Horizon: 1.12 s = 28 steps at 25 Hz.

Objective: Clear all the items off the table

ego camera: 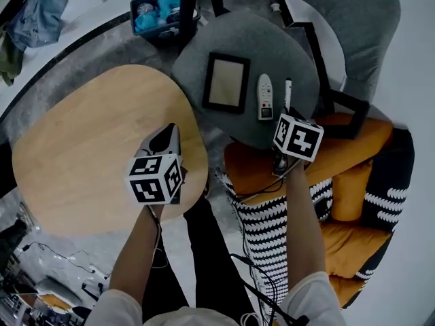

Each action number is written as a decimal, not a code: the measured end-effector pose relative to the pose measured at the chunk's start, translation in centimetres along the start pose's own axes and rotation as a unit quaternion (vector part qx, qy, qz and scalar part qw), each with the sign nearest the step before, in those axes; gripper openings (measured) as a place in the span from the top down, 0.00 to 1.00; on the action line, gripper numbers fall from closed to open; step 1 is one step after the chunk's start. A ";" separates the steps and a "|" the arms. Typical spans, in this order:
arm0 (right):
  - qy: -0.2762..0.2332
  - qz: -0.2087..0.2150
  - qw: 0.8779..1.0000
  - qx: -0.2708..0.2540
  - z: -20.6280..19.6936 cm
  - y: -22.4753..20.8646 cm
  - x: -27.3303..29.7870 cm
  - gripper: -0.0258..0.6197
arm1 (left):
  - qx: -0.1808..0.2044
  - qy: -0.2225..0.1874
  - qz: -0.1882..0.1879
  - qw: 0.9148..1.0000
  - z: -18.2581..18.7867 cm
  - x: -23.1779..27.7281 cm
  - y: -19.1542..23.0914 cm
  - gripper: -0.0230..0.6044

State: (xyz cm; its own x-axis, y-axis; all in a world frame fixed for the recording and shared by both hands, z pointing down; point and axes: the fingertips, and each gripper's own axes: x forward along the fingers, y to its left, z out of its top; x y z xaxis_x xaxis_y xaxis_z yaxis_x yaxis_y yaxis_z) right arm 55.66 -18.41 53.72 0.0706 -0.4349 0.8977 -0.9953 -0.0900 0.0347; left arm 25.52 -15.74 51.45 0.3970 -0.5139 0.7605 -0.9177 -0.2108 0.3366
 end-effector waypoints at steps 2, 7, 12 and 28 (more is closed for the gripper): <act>0.001 0.000 1.000 -0.009 0.2 -0.1 0.6 0.83 | -0.001 0.004 0.002 1.000 -0.3 0.0 -0.1 0.96; 0.005 0.014 1.000 -0.009 0.6 -0.4 1.7 0.83 | -0.003 0.010 0.007 1.000 -1.2 0.0 0.2 0.96; 0.025 0.025 0.999 -0.009 0.0 -0.3 2.7 0.83 | -0.006 0.011 0.011 1.000 -1.6 -0.2 0.5 0.96; 0.003 0.040 0.999 0.005 0.4 -0.9 2.7 0.68 | 0.008 0.023 0.001 1.000 -2.0 0.4 -0.4 0.96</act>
State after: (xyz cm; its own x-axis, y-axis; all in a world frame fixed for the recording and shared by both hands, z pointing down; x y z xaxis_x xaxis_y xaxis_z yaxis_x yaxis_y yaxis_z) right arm 56.80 -19.85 55.94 -0.0099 -0.4350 0.9004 -0.9970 -0.0644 -0.0421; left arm 26.13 -14.24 52.73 0.3946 -0.4759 0.7860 -0.9186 -0.2223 0.3266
